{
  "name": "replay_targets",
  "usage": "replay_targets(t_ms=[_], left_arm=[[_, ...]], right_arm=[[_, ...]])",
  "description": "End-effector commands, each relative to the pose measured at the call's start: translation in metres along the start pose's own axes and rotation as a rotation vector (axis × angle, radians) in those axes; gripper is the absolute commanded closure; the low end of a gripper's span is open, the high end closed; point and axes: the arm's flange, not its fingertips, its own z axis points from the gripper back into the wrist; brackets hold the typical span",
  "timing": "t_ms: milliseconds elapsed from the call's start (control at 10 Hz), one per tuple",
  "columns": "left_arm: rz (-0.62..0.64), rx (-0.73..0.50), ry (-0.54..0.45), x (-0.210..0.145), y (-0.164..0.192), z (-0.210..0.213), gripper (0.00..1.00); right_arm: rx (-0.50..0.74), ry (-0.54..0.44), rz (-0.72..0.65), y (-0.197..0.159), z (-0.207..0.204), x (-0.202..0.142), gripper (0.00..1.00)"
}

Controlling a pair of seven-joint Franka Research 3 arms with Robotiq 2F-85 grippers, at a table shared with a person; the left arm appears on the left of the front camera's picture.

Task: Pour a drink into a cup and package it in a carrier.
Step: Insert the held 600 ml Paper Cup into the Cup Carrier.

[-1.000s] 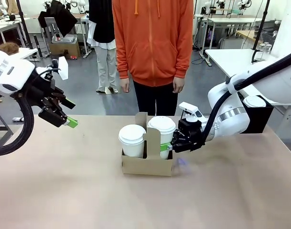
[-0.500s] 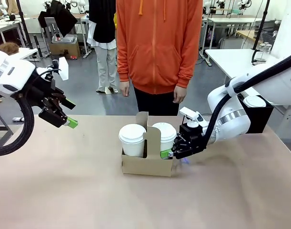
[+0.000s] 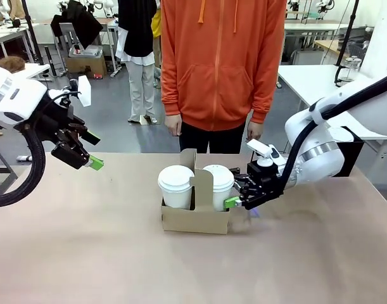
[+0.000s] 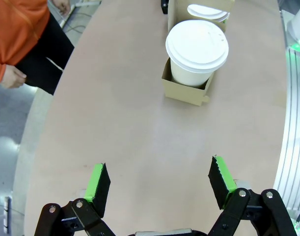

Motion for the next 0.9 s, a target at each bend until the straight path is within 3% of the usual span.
replay_targets(t_ms=[0, 300, 800], left_arm=[[-0.017, -0.010, -0.024, -0.001, 0.003, 0.000, 0.00], [-0.017, -0.010, -0.024, -0.001, 0.003, 0.000, 0.00], [-0.017, -0.010, -0.024, -0.001, 0.003, 0.000, 0.00]], right_arm=[[-0.049, 0.049, -0.007, 0.025, 0.022, 0.007, 0.00], [-0.194, 0.108, -0.111, 0.069, 0.067, 0.030, 0.00], [-0.670, 0.270, -0.473, 0.181, 0.143, 0.079, 0.00]])
